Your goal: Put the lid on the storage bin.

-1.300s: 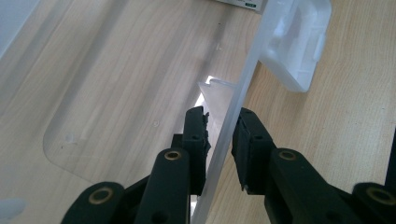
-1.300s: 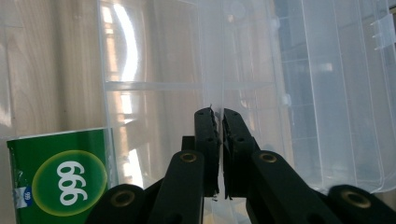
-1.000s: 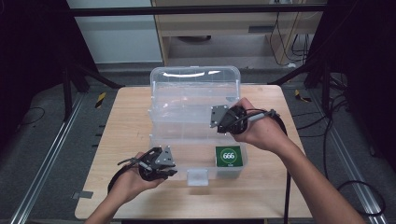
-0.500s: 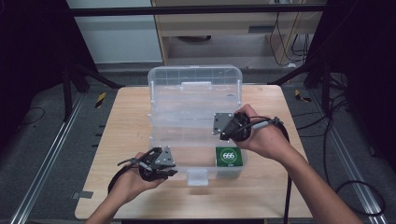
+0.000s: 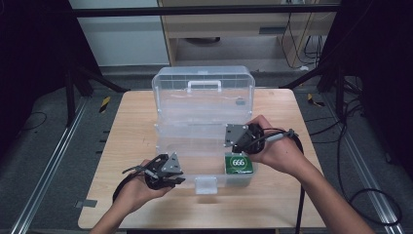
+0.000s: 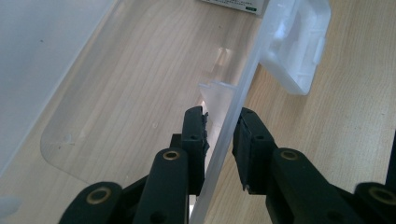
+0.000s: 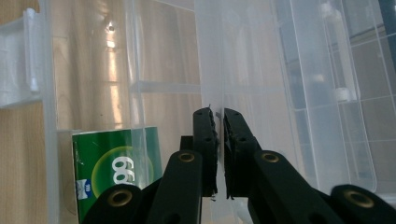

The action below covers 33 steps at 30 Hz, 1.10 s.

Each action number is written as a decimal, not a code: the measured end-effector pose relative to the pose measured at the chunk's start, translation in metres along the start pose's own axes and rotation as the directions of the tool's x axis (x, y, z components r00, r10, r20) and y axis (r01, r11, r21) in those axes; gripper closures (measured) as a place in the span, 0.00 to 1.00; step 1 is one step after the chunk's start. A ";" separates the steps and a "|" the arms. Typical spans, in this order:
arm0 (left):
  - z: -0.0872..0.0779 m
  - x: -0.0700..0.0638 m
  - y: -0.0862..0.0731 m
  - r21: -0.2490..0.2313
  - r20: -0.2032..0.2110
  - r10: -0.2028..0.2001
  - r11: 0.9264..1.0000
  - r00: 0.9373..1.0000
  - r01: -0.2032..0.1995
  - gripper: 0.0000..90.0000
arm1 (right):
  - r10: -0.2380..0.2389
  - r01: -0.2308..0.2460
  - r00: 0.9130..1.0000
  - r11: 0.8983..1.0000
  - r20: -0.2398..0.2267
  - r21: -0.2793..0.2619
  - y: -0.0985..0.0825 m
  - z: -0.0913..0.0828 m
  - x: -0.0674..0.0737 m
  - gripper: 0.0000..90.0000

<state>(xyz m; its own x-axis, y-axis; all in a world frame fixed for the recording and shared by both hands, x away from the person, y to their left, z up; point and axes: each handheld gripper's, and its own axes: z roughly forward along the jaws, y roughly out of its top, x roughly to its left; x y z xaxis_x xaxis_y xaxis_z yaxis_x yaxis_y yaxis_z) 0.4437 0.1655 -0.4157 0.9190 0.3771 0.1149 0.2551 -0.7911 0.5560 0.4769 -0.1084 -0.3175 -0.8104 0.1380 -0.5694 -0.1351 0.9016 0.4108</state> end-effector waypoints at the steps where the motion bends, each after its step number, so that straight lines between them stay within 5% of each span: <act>1: 0.000 0.000 0.000 -0.001 0.002 -0.003 1.000 1.000 0.003 0.83 | 0.002 -0.002 1.000 1.000 -0.001 -0.001 0.000 0.000 0.001 0.95; 8: 0.000 0.000 0.000 -0.004 0.001 0.006 1.000 1.000 -0.006 0.82 | 0.004 -0.004 1.000 1.000 -0.007 -0.007 -0.001 -0.001 0.005 0.94; 10: 0.000 0.003 0.001 -0.004 -0.003 0.042 0.999 0.999 -0.042 0.82 | 0.003 -0.003 1.000 1.000 -0.006 -0.011 -0.002 -0.002 0.006 0.94; 33: 0.001 0.002 -0.001 -0.011 -0.004 0.037 0.999 0.999 -0.037 0.82 | 0.008 -0.009 1.000 0.999 -0.021 -0.032 -0.007 -0.004 0.016 0.94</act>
<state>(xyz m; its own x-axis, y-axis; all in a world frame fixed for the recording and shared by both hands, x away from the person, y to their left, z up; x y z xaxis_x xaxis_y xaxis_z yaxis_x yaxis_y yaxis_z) 0.4457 0.1663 -0.4167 0.9266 0.3493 0.1390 0.2172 -0.7992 0.5605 0.4626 -0.1138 -0.3263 -0.8231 0.1367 -0.5512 -0.1462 0.8869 0.4382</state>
